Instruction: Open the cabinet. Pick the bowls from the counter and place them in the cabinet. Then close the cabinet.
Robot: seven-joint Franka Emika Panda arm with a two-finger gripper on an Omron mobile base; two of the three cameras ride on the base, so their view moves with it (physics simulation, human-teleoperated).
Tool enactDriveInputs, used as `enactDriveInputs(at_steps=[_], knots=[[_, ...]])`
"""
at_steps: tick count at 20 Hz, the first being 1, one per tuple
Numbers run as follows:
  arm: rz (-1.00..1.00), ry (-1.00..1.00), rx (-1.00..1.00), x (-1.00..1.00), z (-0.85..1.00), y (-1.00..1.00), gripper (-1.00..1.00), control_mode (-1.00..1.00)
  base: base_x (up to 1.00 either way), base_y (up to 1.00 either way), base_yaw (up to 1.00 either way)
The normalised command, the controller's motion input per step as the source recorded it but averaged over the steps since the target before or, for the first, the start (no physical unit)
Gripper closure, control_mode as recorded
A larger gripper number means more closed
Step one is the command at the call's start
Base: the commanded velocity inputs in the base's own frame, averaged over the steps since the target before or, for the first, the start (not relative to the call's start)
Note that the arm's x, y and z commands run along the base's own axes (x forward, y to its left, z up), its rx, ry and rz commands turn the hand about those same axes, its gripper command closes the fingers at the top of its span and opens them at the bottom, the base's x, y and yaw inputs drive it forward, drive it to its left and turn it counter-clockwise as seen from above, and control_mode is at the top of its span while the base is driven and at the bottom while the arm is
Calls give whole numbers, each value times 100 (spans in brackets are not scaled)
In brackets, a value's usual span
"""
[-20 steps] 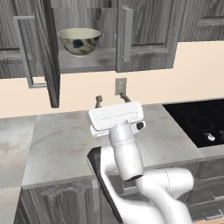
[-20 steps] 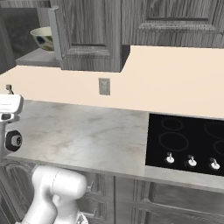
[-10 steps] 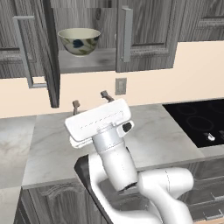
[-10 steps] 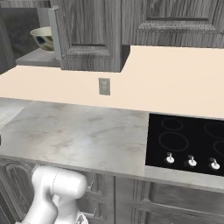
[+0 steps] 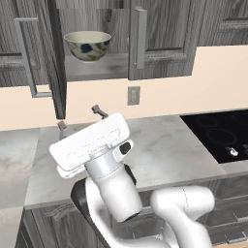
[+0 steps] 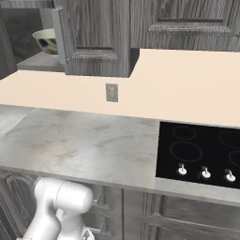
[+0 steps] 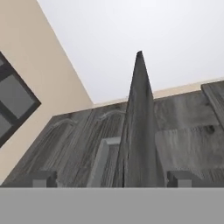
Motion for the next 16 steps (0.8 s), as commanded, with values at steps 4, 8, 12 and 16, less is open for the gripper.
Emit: enactDriveInputs(at_steps=[4,8,12,16], knots=[[0,0,-2,-50,1,65,-100,-100,0,0,0],[0,4,-15,-34,13,71,-100,-100,0,0,0],[0,6,-8,-47,14,56,-100,-100,0,0,0],[-6,14,-6,-29,8,33,-100,-100,0,0,0]])
